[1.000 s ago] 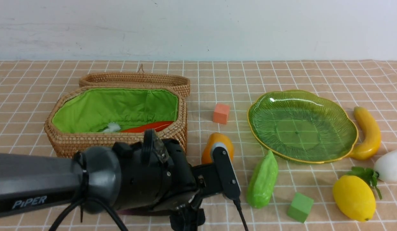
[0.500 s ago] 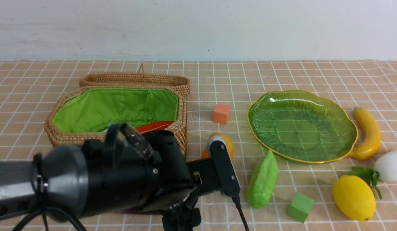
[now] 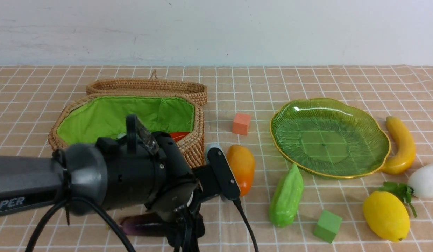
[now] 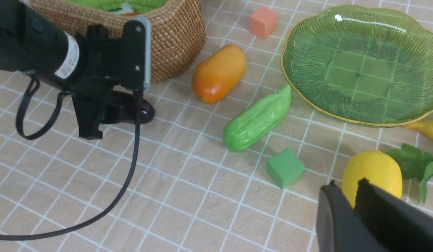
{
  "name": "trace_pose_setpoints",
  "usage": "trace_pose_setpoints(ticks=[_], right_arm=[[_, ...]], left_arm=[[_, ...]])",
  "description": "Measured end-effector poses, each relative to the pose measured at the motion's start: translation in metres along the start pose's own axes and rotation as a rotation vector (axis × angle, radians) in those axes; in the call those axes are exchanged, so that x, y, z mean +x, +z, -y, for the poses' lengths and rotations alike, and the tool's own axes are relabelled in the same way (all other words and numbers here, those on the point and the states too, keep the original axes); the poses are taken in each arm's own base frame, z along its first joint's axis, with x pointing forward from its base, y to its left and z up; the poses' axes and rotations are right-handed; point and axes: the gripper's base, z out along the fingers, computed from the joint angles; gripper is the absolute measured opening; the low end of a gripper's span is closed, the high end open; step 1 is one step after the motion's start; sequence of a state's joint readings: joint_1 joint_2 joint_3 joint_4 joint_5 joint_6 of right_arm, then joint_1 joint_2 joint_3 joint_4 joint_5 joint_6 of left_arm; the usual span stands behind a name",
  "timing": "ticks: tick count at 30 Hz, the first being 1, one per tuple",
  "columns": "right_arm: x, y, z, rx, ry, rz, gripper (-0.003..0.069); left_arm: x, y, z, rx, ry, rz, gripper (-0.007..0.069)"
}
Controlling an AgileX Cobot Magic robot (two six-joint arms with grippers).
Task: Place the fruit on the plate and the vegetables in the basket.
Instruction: Use the left arm to grab an eggplant and put it into the left basket
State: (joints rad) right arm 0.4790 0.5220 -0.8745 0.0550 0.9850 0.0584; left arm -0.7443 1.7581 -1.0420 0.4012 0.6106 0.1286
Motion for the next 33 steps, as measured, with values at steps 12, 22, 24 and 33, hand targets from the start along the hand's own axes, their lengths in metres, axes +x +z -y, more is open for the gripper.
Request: trace_pose_setpoints(ticks=[12,22,24,33], right_arm=[[0.000,0.000,0.000,0.001,-0.003,-0.001,0.0108],[-0.007,0.000,0.000,0.001,-0.007,0.073,0.0108],[-0.009,0.000,0.000,-0.001,-0.007,0.102,0.0108],[-0.011,-0.001,-0.001,-0.016,0.003,0.116,0.0108]], left_arm=[[0.007,0.012,0.005,0.037,-0.001,-0.114,0.0417],[-0.017,-0.138,-0.045,-0.241,-0.098,0.110,0.0417],[-0.020,-0.156,-0.063,-0.334,-0.095,0.182,0.0417],[-0.003,-0.104,-0.142,-0.444,-0.180,0.187,0.0426]])
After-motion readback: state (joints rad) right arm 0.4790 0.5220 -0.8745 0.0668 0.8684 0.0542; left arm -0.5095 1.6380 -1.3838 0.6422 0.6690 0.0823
